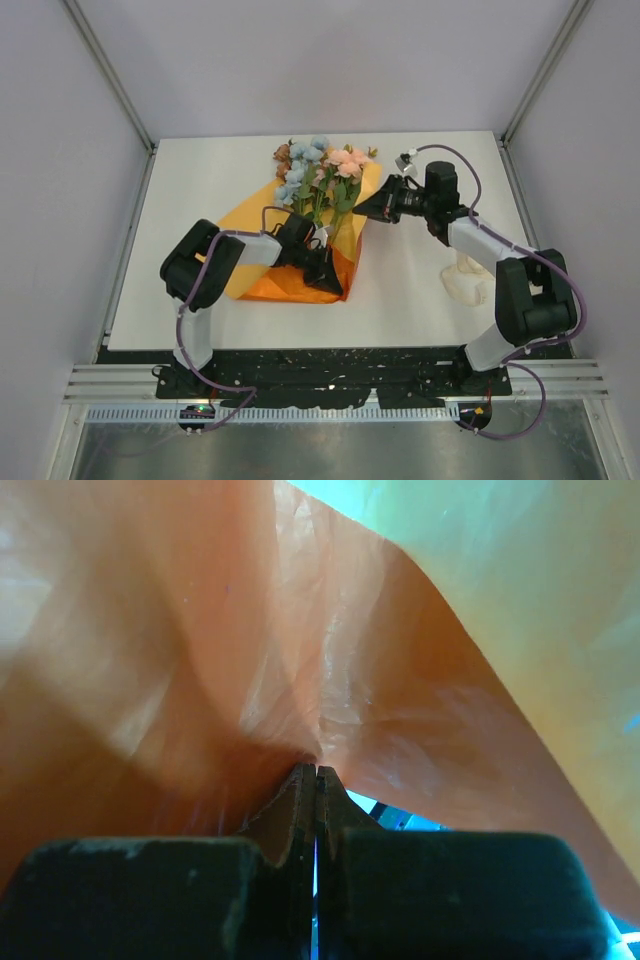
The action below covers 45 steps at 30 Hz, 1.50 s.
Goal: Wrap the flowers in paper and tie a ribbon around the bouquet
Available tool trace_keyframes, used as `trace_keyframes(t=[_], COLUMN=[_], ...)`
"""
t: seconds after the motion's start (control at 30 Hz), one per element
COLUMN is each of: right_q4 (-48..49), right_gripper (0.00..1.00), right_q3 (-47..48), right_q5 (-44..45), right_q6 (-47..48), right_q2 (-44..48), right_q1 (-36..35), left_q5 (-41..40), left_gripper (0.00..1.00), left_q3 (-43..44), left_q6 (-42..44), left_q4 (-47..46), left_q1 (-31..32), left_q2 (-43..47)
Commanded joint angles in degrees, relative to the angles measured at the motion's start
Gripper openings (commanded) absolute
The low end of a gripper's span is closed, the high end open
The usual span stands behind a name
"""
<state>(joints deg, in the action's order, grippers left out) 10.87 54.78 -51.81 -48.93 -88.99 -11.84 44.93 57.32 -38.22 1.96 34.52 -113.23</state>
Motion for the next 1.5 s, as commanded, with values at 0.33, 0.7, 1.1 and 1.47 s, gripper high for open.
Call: trace_keyframes(t=[0.33,0.7,1.1,1.47], right_q4=[8.12,5.39,5.29,14.34], right_gripper=[0.05,0.05,0.06,0.05], right_q3=[-1.08,-0.64,0.50,4.18], right_q5=[4.70,5.23,5.32,7.16], right_q6=[-4.43,-1.61,-2.05,-10.22], right_q2=[-6.11,-5.84,-5.14,-9.70], right_q1=[-1.26,-1.26,-3.02,-8.63], left_q5=[-2.56,-7.12,-10.57,-8.01], left_gripper=[0.36,0.72,0.65,0.02], left_q3=[-2.91,-9.15,-8.10,-2.57], left_q6=[-0.28,5.32,14.22,12.73], left_q4=[-6.53,15.24,18.88,16.59], left_q1=[-1.39,-20.17,-22.22,-20.73], left_q2=[13.28,30.61,21.13,13.04])
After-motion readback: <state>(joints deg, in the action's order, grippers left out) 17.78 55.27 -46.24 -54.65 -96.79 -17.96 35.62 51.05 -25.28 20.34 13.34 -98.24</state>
